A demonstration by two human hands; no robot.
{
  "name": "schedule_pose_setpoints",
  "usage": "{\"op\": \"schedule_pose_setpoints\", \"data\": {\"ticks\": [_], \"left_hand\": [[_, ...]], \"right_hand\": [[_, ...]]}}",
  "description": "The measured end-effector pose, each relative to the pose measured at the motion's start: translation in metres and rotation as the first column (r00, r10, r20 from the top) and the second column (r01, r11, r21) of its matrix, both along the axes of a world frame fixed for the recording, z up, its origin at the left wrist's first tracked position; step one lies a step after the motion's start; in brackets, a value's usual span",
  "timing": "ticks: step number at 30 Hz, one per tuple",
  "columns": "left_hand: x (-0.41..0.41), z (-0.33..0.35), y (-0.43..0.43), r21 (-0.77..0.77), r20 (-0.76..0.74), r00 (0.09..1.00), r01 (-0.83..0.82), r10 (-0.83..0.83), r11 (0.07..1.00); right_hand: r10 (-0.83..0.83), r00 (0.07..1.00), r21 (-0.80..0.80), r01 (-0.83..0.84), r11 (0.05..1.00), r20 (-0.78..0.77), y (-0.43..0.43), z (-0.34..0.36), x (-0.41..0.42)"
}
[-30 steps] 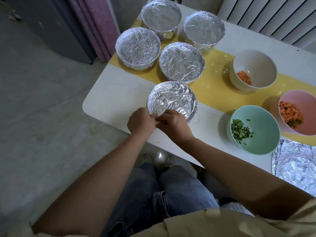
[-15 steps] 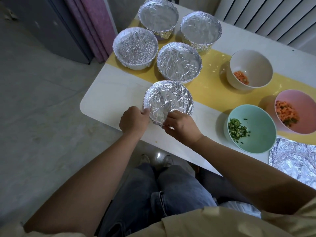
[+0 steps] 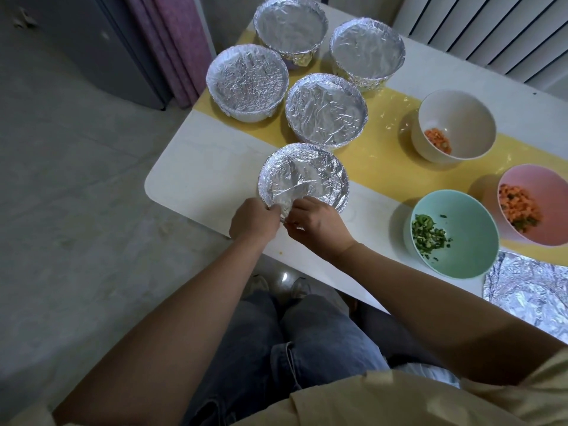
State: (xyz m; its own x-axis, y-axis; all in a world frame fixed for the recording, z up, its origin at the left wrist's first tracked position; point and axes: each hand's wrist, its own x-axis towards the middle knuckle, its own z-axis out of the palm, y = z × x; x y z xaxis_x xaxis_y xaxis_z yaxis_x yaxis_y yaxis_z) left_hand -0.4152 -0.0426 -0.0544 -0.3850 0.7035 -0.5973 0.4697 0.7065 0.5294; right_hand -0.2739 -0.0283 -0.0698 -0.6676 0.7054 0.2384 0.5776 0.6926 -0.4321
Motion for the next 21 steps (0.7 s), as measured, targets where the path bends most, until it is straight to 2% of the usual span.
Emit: {"op": "schedule_pose_setpoints", "data": {"ticks": [5, 10, 18, 21], "left_hand": [[0.001, 0.002, 0.003, 0.022, -0.068, 0.997, 0.02, -0.018, 1.0], [-0.001, 0.007, 0.003, -0.009, 0.059, 0.998, -0.003, 0.004, 1.0], [-0.01, 0.008, 0.008, -0.008, -0.018, 0.999, 0.047, -0.047, 0.999], [-0.008, 0.007, 0.007, 0.002, -0.035, 0.999, 0.034, -0.034, 0.999]], "right_hand": [[-0.034, 0.999, -0.019, 0.034, 0.999, -0.024, -0.004, 0.001, -0.008], [-0.044, 0.998, 0.012, 0.045, 0.999, -0.049, -0.006, 0.0, -0.009], [-0.015, 0.999, 0.003, 0.015, 1.0, 0.05, -0.007, 0.003, 0.018], [-0.019, 1.0, 0.013, 0.019, 1.0, 0.022, -0.009, 0.001, 0.016]]}}
